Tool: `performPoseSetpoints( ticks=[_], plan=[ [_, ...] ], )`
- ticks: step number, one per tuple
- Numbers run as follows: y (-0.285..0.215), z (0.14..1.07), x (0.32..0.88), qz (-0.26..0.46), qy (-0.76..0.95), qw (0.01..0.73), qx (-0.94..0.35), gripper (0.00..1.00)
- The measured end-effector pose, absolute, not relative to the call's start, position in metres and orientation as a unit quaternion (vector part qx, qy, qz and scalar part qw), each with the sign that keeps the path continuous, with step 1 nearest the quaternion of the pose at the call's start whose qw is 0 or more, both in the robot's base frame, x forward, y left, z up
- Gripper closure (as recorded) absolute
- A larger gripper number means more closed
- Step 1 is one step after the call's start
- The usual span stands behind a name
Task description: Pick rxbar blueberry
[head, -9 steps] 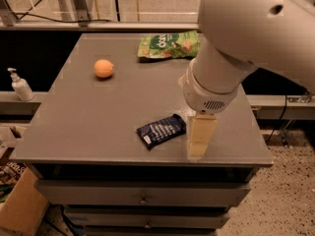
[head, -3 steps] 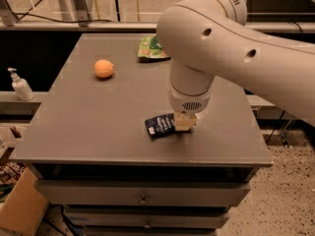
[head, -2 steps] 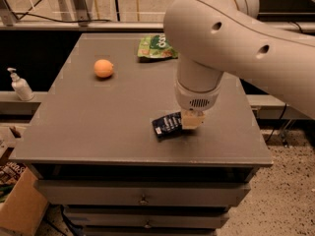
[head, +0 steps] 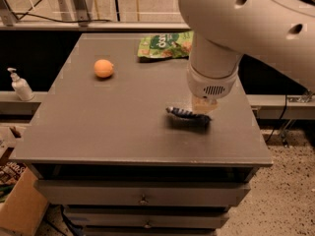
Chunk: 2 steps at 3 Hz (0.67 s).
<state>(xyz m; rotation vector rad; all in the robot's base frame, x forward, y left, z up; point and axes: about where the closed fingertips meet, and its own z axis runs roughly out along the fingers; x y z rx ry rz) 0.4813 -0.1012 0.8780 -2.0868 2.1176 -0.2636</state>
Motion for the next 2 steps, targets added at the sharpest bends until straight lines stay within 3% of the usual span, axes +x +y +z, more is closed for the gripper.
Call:
performPoseSetpoints(
  ticks=[2],
  plan=[
    [-0.1029,0.9005,0.4719,-0.063,0.704,0.094,-0.701,1.00]
  ],
)
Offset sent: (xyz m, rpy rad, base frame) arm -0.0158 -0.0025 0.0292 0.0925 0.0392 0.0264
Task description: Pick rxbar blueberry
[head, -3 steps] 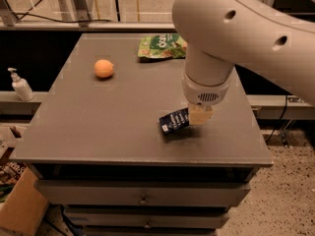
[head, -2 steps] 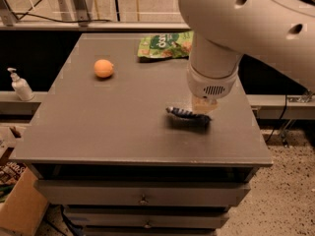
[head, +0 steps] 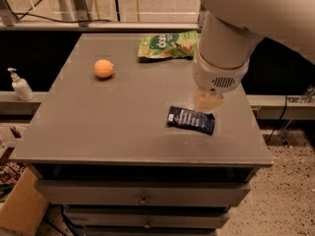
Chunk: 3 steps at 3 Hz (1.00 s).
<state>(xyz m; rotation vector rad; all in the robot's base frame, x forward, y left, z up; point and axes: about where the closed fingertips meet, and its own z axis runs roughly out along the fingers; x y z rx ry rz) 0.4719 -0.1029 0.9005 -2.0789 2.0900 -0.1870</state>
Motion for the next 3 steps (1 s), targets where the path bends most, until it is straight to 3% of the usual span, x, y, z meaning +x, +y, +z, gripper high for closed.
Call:
performPoseSetpoints(
  ticks=[1,3],
  plan=[
    [-0.103,0.895,0.470,-0.024,0.713,0.085,-0.695,0.87],
    [-0.102,0.876,0.479,0.083,0.735,0.060,-0.670,0.40]
  ],
)
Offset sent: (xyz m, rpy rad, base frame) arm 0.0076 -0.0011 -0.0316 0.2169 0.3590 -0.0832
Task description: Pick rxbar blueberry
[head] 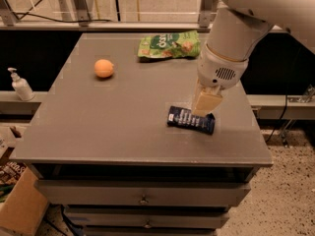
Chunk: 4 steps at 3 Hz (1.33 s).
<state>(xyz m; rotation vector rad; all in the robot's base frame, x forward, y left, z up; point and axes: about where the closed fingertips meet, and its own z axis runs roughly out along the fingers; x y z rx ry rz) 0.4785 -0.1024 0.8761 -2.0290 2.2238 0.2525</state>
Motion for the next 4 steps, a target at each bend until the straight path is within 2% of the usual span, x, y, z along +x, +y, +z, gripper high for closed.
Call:
performPoseSetpoints(
  ticks=[1,2,4],
  plan=[
    [-0.109,0.876,0.476,0.073,0.736,0.076,-0.668,0.00],
    [-0.125,0.875,0.481,0.021,0.740,0.110,-0.663,0.00],
    [-0.127,0.860,0.515,-0.002,0.748,0.135,-0.650,0.00]
  ],
)
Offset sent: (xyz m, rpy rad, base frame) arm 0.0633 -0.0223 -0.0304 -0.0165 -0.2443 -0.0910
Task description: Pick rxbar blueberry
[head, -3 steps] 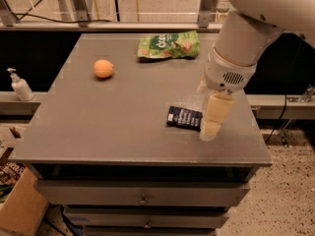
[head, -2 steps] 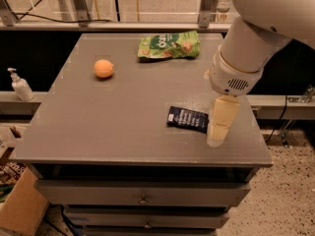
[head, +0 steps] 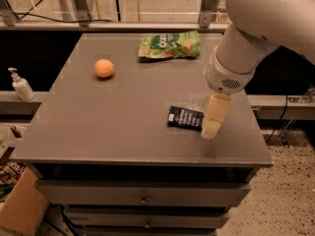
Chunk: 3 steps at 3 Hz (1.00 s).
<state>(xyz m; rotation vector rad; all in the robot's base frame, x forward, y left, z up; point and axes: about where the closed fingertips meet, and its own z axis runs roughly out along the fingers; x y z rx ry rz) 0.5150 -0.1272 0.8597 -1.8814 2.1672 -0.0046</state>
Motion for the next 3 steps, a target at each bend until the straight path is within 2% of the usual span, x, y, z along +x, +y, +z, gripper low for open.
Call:
performPoseSetpoints(
  ticks=[2,3],
  plan=[
    [-0.119,0.837,0.526,0.014,0.758,0.119,-0.641,0.00],
    [-0.115,0.824,0.522,0.031,0.761,0.110,-0.638,0.15]
  ],
)
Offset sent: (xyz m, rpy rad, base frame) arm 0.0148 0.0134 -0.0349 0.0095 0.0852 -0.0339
